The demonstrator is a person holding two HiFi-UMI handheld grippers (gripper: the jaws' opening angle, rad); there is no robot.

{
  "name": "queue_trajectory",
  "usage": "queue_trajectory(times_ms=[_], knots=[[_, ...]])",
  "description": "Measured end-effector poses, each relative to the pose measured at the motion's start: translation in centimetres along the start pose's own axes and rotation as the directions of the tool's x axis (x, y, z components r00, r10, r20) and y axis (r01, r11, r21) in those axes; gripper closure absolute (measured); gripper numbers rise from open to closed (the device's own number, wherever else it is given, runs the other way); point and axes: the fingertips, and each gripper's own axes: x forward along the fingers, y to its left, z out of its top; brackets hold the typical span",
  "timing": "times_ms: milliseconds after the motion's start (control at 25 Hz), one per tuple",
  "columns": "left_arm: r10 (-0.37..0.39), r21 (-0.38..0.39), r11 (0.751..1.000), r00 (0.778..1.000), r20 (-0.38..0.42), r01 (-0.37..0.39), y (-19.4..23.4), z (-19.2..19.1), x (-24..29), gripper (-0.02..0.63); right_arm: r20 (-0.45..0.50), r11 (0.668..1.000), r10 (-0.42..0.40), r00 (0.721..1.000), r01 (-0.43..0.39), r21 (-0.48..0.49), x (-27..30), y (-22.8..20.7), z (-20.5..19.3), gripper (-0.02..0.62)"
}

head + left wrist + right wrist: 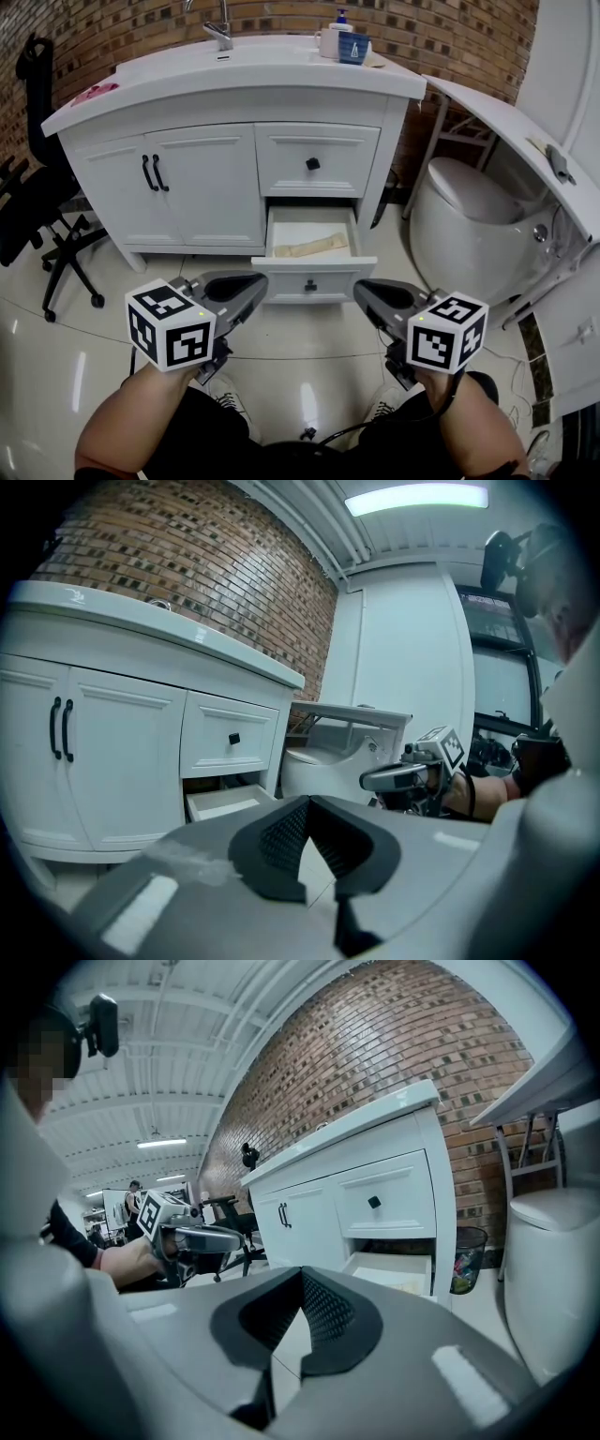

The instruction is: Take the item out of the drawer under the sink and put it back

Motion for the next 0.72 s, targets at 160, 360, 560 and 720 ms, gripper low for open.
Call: queue_trajectory(times_ms=[160,360,560,720], knots=[[0.001,-0.002,1.000,1.000,0.001,-0.001,0.10,-0.04,0.07,0.600,0.002,1.000,-0.004,1.000,0.004,0.002,-0.03,-0.21,0.01,0.591],[0.003,-0.004,1.000,1.000,0.002,-0.003,0.24,0.03,0.05,0.600,-0.004,1.000,-0.006,1.000,0.006,0.000,0.00,-0.07,-0.08,0.591],[0.000,-0.002,1.000,1.000,0.001,0.000,0.18,0.00,0.22,0.600,-0.005,1.000,-0.003,1.000,0.003,-0.001,0.00,-0.01,-0.10,0.591],[-0.001,-0.002,1.000,1.000,0.001,0.001,0.24,0.03,0.27,0.600,-0.006,1.000,0.000,1.000,0.000,-0.003,0.11,0.05,-0.09,0.591]])
